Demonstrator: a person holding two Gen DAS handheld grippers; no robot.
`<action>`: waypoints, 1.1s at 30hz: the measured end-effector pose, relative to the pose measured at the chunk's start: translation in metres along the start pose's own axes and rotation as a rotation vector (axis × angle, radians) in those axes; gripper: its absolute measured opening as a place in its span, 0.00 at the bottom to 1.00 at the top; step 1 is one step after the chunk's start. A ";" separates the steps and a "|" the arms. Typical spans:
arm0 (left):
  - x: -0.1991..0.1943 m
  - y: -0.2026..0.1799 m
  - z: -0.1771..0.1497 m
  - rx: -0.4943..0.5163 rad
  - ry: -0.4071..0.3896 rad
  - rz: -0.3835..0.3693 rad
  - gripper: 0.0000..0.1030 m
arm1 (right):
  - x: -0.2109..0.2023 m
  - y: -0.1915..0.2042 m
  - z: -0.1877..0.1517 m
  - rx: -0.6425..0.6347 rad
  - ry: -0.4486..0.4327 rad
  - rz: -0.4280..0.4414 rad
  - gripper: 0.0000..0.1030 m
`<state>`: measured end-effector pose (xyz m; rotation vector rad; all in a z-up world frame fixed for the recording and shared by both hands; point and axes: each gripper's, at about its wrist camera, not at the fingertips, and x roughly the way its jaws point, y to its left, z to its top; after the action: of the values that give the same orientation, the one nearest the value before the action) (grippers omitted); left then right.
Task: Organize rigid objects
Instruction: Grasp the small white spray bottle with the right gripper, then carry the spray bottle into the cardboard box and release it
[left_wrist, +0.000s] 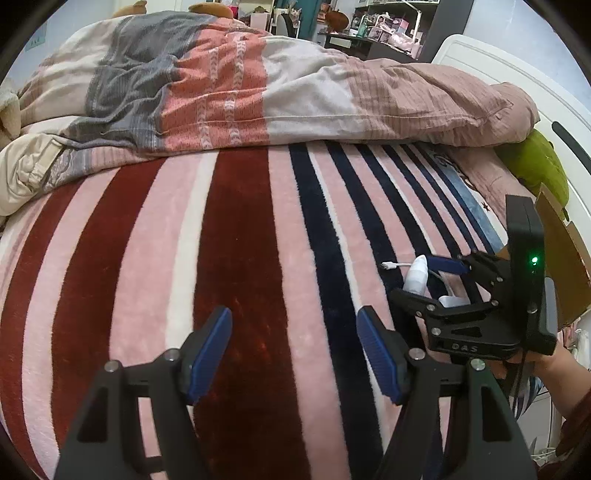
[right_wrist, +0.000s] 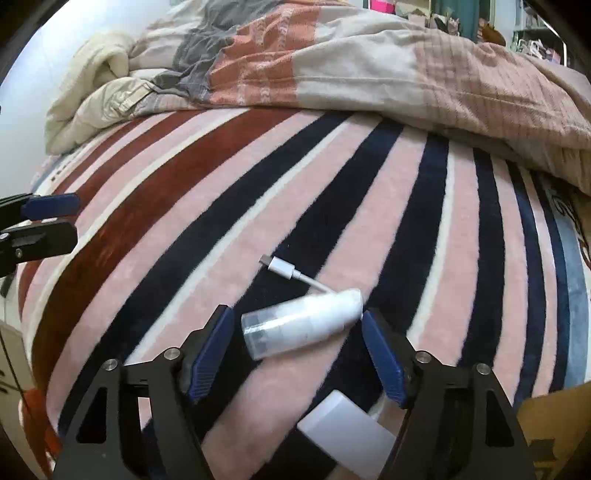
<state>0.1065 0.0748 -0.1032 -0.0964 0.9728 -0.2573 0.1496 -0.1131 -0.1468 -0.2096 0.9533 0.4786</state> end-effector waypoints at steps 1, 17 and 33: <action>0.000 -0.001 0.000 0.000 0.002 -0.001 0.65 | 0.002 0.001 0.002 -0.013 -0.011 -0.011 0.67; -0.053 -0.072 0.018 0.057 -0.010 -0.263 0.61 | -0.088 0.048 0.001 -0.194 -0.174 0.177 0.58; -0.067 -0.234 0.062 0.253 0.010 -0.466 0.21 | -0.218 -0.005 -0.027 -0.220 -0.394 0.062 0.58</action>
<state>0.0816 -0.1363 0.0311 -0.0886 0.9112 -0.8068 0.0264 -0.1933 0.0166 -0.2726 0.5226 0.6552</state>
